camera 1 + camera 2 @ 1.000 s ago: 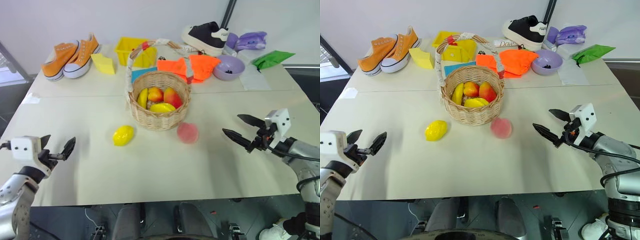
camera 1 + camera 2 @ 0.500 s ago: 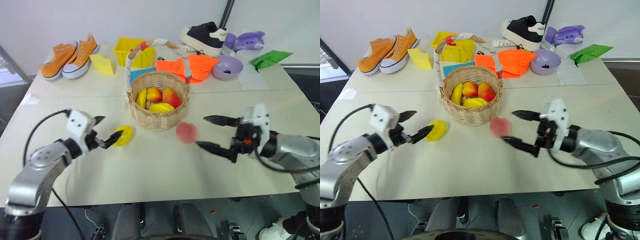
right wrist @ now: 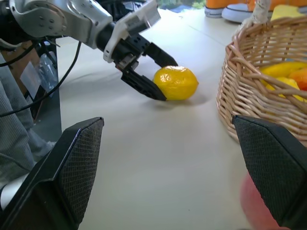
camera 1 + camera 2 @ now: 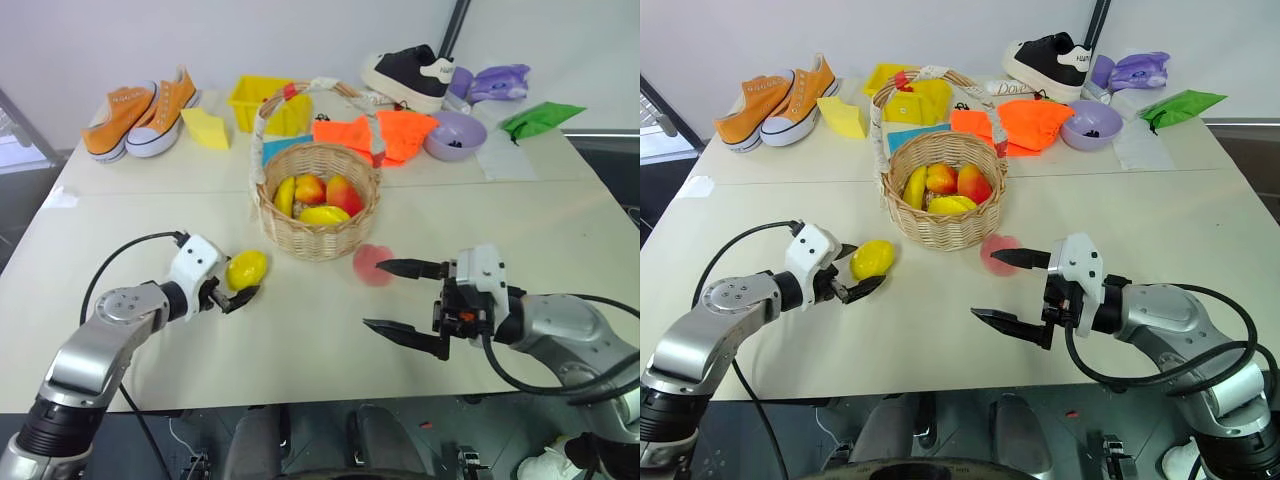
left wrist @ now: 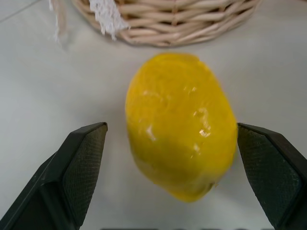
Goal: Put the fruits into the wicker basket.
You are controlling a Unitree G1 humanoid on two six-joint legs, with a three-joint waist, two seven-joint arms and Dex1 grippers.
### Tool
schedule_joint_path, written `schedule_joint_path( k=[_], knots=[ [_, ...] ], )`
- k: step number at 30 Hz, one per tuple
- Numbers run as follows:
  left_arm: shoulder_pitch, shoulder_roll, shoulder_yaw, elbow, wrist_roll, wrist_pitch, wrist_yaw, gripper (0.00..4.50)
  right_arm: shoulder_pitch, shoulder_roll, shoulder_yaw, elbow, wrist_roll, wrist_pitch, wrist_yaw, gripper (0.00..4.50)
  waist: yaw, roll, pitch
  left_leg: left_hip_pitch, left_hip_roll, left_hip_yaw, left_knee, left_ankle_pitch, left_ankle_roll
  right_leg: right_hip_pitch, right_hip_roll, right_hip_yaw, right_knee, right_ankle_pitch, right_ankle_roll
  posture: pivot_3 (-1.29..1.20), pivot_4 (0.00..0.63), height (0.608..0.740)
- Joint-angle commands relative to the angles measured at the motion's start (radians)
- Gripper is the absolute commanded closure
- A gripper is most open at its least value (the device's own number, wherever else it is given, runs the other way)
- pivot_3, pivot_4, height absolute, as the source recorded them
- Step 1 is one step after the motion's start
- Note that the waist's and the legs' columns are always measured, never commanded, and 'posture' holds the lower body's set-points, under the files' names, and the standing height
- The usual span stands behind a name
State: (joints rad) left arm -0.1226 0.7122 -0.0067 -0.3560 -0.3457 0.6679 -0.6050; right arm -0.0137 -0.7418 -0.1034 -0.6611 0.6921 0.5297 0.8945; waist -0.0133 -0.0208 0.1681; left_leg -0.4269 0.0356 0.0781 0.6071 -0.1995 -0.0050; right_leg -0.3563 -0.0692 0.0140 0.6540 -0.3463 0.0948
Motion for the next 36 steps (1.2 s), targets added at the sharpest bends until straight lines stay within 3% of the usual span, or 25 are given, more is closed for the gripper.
schedule_joint_path(
  k=[1,3,4,9,13,16,18,23,26,31,36],
  knots=[
    [0.001,-0.018,0.022,0.006,0.019,-0.034,0.014,1.27,0.007,0.006,-0.001,-0.006,-0.014,-0.045,0.013,0.0,0.0,0.0,0.0,0.0,0.0,0.0,0.001,0.0,0.0,0.0,0.0,0.0,0.0,0.0,0.0,0.0,0.15,0.733],
    [0.008,-0.026,0.032,0.015,0.02,-0.051,0.006,2.27,0.013,0.007,0.004,-0.001,-0.022,-0.057,0.017,0.0,0.0,0.0,0.0,0.0,0.0,0.0,0.002,0.0,0.001,0.001,-0.001,0.0,0.0,0.0,0.0,0.0,0.15,0.733],
    [0.012,-0.029,0.036,0.019,0.02,-0.06,0.004,2.45,0.014,0.007,0.007,0.001,-0.027,-0.062,0.019,0.0,0.0,0.0,0.0,0.0,0.0,0.0,0.002,-0.001,0.001,0.001,-0.001,0.0,0.0,0.0,0.0,0.0,0.15,0.733],
    [0.054,-0.032,0.098,0.006,-0.004,-0.107,-0.012,2.45,0.01,0.01,0.024,0.01,-0.043,-0.08,0.018,0.0,-0.002,0.0,0.0,0.0,0.0,0.0,0.003,-0.001,0.001,0.001,-0.002,0.0,0.0,0.0,-0.001,0.0,0.15,0.733],
    [0.085,-0.021,0.266,-0.106,-0.167,-0.1,-0.085,2.45,0.0,0.011,0.027,0.012,-0.047,-0.08,0.018,0.0,-0.002,0.0,0.0,-0.001,0.0,0.0,0.003,-0.001,0.001,0.0,-0.002,0.0,0.0,-0.001,-0.002,0.0,0.15,0.733],
    [0.023,-0.001,0.295,-0.174,-0.254,-0.052,-0.097,2.45,-0.016,0.01,0.031,0.022,-0.047,-0.079,0.023,0.0,0.003,0.0,0.0,-0.001,0.0,-0.001,0.003,-0.001,0.001,0.001,-0.003,0.0,0.0,-0.002,-0.004,0.0,0.15,0.733],
    [-0.115,-0.016,0.226,-0.179,-0.263,0.012,-0.047,2.45,-0.039,0.013,0.042,0.034,-0.05,-0.079,0.025,0.0,0.009,0.0,0.0,-0.001,0.0,-0.001,0.004,-0.002,0.0,0.002,-0.004,-0.002,0.0,-0.002,-0.004,0.0,0.15,0.733],
    [-0.493,-0.149,-0.087,-0.009,-0.048,0.084,0.099,2.45,-0.086,0.031,0.059,0.057,-0.064,-0.077,0.003,0.0,0.023,0.0,0.0,0.0,-0.003,0.0,0.008,-0.001,0.004,0.006,-0.006,-0.005,0.0,-0.001,-0.004,0.0,0.15,0.733],
    [-0.611,-0.219,-0.196,0.126,0.032,0.08,0.112,2.45,-0.088,0.05,0.059,0.057,-0.085,-0.074,-0.042,0.0,0.023,-0.002,0.0,-0.003,-0.003,0.004,0.008,-0.002,0.008,0.003,-0.005,-0.005,0.0,0.003,0.006,0.0,0.15,0.733],
    [-0.636,-0.257,-0.176,0.165,0.027,0.064,0.082,0.18,-0.079,0.061,0.046,0.057,-0.119,-0.059,-0.112,0.0,0.017,-0.002,0.0,-0.008,-0.002,0.003,0.009,-0.002,0.007,-0.002,-0.002,-0.004,0.001,0.002,0.009,0.0,0.15,0.733],
    [-0.565,-0.191,-0.096,0.083,-0.026,0.027,-0.021,0.04,-0.079,0.052,0.069,0.125,-0.254,-0.077,-0.193,0.0,0.011,-0.001,0.0,-0.008,-0.002,0.003,0.009,-0.001,0.006,-0.002,-0.002,-0.005,0.001,0.002,0.009,0.0,0.15,0.733]
  ],
)
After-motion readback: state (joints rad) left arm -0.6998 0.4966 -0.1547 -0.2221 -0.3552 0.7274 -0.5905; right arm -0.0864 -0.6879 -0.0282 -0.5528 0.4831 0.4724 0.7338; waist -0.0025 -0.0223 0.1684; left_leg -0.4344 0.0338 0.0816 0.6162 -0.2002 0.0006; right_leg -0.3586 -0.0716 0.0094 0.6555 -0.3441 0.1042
